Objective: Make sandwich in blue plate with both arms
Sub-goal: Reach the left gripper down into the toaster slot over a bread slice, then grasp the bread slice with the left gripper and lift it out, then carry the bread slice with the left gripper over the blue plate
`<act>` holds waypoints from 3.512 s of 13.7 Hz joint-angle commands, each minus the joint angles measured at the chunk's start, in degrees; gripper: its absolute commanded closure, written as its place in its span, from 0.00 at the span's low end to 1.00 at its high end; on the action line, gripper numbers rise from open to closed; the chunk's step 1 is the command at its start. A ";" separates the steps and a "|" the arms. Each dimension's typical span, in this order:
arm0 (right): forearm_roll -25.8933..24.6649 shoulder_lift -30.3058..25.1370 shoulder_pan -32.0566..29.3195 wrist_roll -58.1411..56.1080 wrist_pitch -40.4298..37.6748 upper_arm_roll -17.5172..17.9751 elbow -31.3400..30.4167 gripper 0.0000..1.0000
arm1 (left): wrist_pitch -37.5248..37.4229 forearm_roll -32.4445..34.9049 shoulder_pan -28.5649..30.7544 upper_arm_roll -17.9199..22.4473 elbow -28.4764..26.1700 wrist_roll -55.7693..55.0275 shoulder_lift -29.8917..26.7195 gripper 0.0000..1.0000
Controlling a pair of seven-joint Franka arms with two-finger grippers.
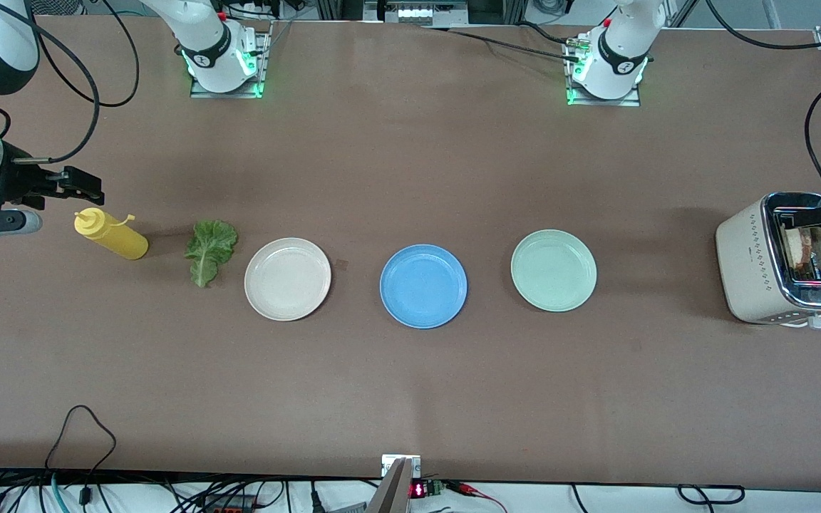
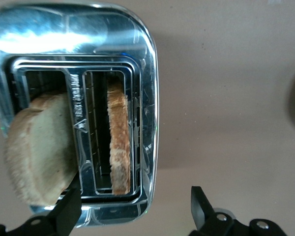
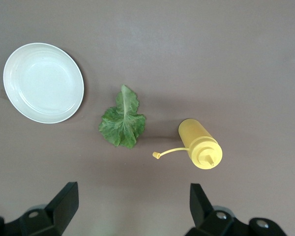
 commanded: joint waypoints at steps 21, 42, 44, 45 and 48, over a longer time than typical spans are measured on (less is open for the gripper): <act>-0.19 -0.04 -0.15 -0.62 0.18 0.34 -0.16 0.00 | 4.17 3.03 0.15 -0.43 1.25 1.79 4.06 0.58; -0.10 0.13 -0.15 -0.53 0.18 0.34 -0.16 0.00 | -27.03 -0.46 -15.48 -4.46 22.00 -15.38 1.25 0.99; -0.19 0.13 -0.24 -0.53 0.18 0.34 -0.16 0.00 | -26.16 -6.97 -16.19 -7.36 21.12 -21.73 1.95 0.99; -0.19 0.13 -0.24 -0.53 0.18 0.34 -0.16 0.00 | -25.37 -9.17 -17.59 -8.77 21.12 -25.15 2.39 0.99; -0.10 0.13 -0.15 -0.53 0.18 0.34 -0.16 0.00 | -20.63 -13.57 -25.22 -9.49 20.77 -37.55 2.56 0.99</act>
